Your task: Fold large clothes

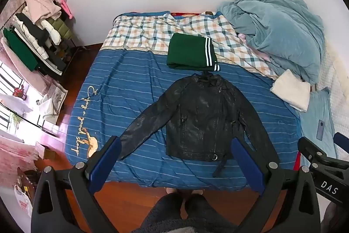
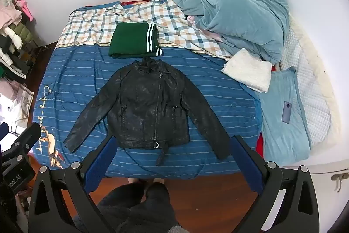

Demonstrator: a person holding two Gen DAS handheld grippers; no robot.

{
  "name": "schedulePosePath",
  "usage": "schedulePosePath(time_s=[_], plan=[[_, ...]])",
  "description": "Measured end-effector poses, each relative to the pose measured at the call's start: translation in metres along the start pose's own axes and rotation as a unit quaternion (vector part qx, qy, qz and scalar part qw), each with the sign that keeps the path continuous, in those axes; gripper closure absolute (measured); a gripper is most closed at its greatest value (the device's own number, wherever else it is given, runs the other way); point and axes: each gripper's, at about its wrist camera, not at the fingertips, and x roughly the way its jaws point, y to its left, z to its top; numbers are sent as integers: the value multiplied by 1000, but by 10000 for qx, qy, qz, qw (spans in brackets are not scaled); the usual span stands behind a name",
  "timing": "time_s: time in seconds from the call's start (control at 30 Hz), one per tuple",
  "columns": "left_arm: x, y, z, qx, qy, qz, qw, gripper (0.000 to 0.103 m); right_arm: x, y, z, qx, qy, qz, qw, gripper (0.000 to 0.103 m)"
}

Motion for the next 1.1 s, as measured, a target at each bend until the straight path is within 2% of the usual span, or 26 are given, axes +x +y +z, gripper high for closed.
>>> schedulePosePath(time_s=[1.1], plan=[[-6, -7, 2, 40, -2, 5, 10000, 0, -7, -5, -1, -27, 33, -101, 9999, 0]])
